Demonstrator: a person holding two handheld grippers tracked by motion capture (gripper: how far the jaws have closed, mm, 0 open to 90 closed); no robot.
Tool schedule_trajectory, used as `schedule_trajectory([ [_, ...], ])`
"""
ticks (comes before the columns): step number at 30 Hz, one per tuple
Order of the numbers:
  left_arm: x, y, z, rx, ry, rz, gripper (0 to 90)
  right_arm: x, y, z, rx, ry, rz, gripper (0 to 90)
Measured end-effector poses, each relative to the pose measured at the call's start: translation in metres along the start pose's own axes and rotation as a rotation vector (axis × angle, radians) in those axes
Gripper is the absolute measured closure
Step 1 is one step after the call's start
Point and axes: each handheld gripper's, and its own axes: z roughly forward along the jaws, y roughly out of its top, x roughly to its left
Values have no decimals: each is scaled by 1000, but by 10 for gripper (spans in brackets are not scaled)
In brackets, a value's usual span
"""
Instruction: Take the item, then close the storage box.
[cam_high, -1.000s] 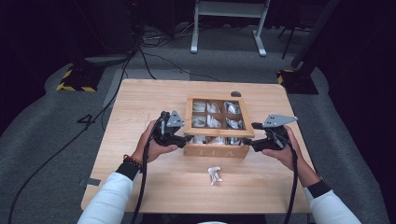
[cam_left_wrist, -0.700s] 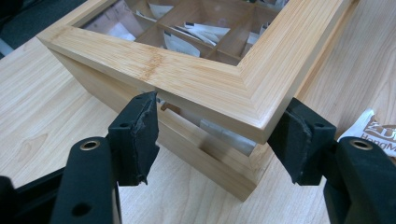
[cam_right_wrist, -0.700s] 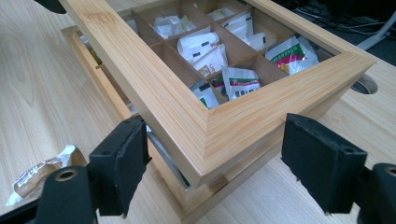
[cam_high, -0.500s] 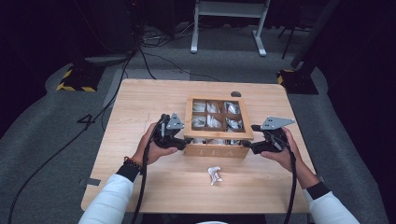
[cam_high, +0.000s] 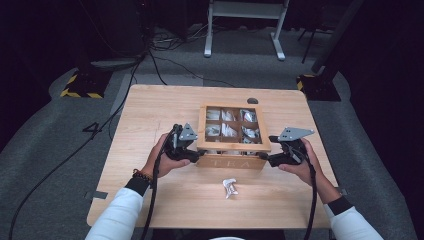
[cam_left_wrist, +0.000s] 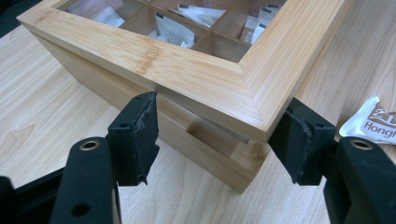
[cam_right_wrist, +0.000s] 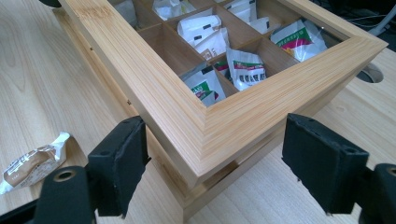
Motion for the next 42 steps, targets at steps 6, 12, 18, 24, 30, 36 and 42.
schedule_trajectory([
  [6,0,-1,2,9,-6,1,361,-2,-3,2,3,20,24,233],
  [12,-1,-4,3,21,-20,1,348,-1,-8,5,17,26,27,241],
  [18,-3,-7,4,40,-36,8,339,0,-13,9,41,26,17,259],
  [24,-4,-10,7,55,-38,15,337,0,-18,12,54,45,23,260],
  [30,-4,-13,9,39,-43,-4,337,-1,-21,10,39,55,41,294],
  [36,-8,-18,10,34,-42,-12,339,0,-25,10,48,58,36,298],
  [42,-11,-19,1,32,-17,-5,299,2,-24,2,37,50,12,284],
])
